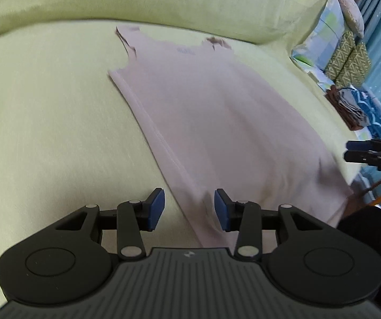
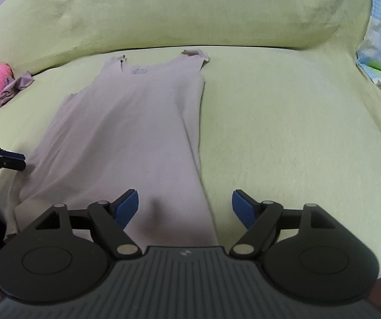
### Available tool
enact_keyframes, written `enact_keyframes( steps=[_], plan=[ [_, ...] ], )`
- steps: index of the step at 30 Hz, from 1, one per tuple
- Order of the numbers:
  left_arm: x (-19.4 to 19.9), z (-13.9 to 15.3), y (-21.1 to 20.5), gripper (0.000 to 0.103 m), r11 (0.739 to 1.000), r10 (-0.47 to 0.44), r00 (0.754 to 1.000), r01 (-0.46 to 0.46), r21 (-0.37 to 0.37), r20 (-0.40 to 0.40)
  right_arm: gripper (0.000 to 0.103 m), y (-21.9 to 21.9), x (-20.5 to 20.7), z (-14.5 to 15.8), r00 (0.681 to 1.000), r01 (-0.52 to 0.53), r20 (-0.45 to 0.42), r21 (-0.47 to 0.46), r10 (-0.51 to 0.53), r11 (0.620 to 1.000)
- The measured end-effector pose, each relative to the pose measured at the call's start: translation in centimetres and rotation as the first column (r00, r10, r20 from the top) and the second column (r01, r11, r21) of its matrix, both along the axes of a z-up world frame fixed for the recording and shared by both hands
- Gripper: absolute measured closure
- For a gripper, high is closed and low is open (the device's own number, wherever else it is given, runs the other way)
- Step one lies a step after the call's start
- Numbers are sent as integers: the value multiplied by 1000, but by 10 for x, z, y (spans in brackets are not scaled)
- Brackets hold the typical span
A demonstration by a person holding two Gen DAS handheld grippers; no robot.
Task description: Fold clothes
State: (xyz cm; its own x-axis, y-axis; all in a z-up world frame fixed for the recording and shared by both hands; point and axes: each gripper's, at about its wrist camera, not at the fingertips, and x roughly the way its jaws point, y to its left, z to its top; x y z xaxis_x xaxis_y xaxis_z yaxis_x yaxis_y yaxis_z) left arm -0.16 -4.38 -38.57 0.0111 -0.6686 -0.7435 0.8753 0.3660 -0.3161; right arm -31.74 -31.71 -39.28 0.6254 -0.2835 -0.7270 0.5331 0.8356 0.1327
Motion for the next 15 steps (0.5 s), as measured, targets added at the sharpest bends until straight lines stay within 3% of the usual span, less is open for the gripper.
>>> enact_keyframes(
  steps=[4,7,15],
  plan=[
    [45,14,-25,52,997,58,998,-57,-51,29,28,-24,28,10,997,-46,55,-19,47,999],
    [86,21,-68,50,995,60,994,-53,-80,88,28,-63,62,13,992,-87,95,-23,89,996],
    [178,3,-183,50,990,-108,972,125,-71,208,32,-187,164,-2,979,-112,174,9,109,994]
  ],
)
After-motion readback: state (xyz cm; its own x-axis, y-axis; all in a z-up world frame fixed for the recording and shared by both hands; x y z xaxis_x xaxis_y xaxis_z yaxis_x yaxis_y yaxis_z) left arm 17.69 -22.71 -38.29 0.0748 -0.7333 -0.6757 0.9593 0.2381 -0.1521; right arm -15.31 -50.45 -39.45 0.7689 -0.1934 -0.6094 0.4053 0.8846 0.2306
